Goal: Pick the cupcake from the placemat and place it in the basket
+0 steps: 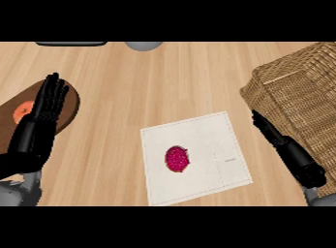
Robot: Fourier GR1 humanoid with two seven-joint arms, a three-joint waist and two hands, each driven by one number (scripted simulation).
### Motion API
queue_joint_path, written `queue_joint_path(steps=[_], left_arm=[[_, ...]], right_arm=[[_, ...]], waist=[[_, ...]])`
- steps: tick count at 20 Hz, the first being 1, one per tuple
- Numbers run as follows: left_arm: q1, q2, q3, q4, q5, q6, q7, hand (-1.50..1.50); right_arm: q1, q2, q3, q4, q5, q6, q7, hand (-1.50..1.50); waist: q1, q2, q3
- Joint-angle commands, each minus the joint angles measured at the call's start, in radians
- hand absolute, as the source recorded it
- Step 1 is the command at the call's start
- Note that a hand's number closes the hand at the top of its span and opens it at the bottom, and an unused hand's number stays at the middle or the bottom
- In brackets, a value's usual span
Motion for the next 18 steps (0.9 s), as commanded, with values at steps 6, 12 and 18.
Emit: queue_joint_path(steps=[6,12,18], left_arm=[[-0.022,0.078,0.044,0.174,0.021,-0.017,0.212,0.0],[-0.043,0.072,0.038,0.218,0.071,-0.067,0.294,0.0],[-0.073,0.059,0.045,0.228,0.06,-0.057,0.353,0.0]], right_arm=[[-0.342,0.272,-0.126,0.005,-0.225,0.025,-0.122,1.5],[-0.359,0.371,0.304,-0.012,0.386,-0.204,-0.218,-1.5],[-0.535,0.496,0.412,-0.015,0.442,-0.436,0.205,-1.5]], waist=[[0.039,-0.011,0.002],[0.02,-0.029,-0.005],[0.005,-0.037,-0.006]])
